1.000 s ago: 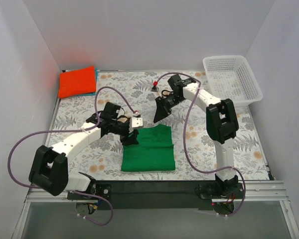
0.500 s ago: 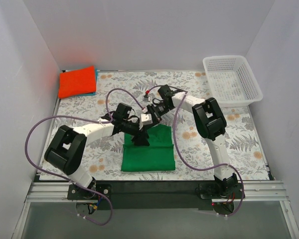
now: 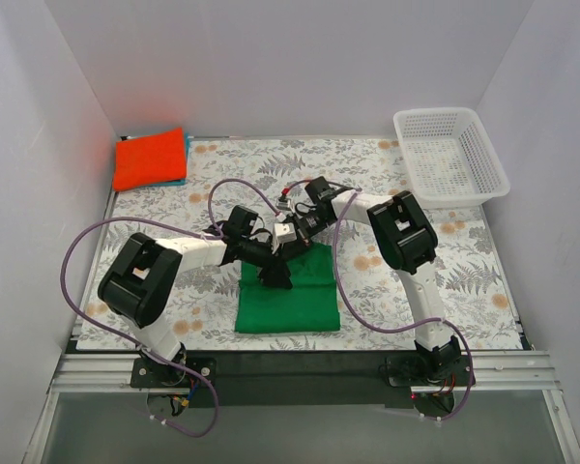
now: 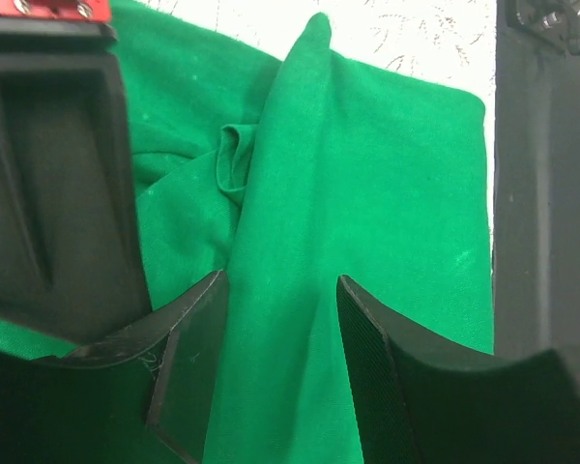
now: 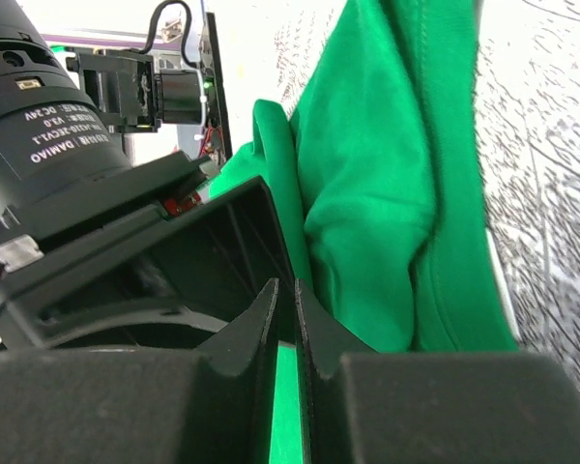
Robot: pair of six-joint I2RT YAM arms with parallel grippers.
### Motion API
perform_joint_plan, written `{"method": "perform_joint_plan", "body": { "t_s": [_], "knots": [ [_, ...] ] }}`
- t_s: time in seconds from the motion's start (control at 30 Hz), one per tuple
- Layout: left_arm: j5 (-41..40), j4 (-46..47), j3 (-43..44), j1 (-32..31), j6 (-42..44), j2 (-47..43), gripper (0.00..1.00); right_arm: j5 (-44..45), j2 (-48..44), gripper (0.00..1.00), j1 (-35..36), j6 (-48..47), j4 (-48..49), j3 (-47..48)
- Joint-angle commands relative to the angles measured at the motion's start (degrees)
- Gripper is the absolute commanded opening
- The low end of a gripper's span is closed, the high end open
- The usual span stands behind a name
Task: Fold and stack the t-shirts
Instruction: Fold the tshirt
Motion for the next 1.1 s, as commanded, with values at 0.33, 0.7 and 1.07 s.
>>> {"method": "perform_joint_plan", "body": {
  "t_s": [0.33,0.7,1.07],
  "knots": [
    [-1.7,0.6,2.3,-0.1,-4.4,1.6,0.50,-0.3,2.0,0.15,1.1,2.0,5.3,-2.8],
    [-1.5,0.4,-2.0,-0.6,-0.6,-8.1,0.00,0.5,5.3,0.13,1.1,0.7,5.8,-4.3],
    [-7.5,-0.3,0.2,-1.4,5.1,-10.9,0.00,0.2,6.0,0.13,1.1,0.3,6.0,-5.8]
  ]
}}
